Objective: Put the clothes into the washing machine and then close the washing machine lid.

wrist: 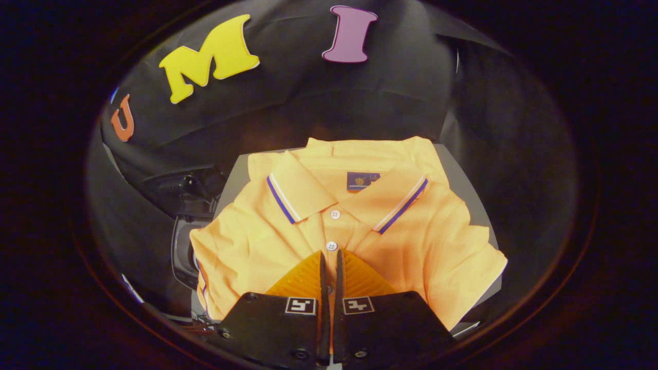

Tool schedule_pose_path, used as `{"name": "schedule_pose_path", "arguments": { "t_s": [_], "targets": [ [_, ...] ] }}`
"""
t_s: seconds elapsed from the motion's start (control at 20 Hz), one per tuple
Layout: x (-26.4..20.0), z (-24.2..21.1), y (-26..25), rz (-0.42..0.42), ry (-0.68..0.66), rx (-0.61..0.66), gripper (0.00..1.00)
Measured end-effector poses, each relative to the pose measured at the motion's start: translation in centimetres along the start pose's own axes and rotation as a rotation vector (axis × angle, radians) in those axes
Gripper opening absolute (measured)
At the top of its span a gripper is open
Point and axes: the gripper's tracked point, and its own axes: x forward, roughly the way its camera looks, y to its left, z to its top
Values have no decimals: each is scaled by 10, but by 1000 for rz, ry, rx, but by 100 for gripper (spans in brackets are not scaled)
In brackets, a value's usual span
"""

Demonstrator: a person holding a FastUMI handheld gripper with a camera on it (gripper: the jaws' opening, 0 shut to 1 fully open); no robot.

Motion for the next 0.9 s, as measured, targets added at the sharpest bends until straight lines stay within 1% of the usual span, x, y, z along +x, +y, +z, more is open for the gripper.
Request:
{"name": "schedule_pose_path", "arguments": {
  "t_s": [0.15,0.25,0.45,0.55,0.7,0.9],
  "targets": [
    [-17,12,3,-33,-39,-33,6],
    [-31,24,6,-38,-66,-39,6],
    [-61,44,16,-8,-111,-32,6],
    [-68,54,28,6,-132,-37,6],
    [-86,69,39,14,-163,-55,6],
    [-105,84,65,44,-198,-90,6]
  ]
}}
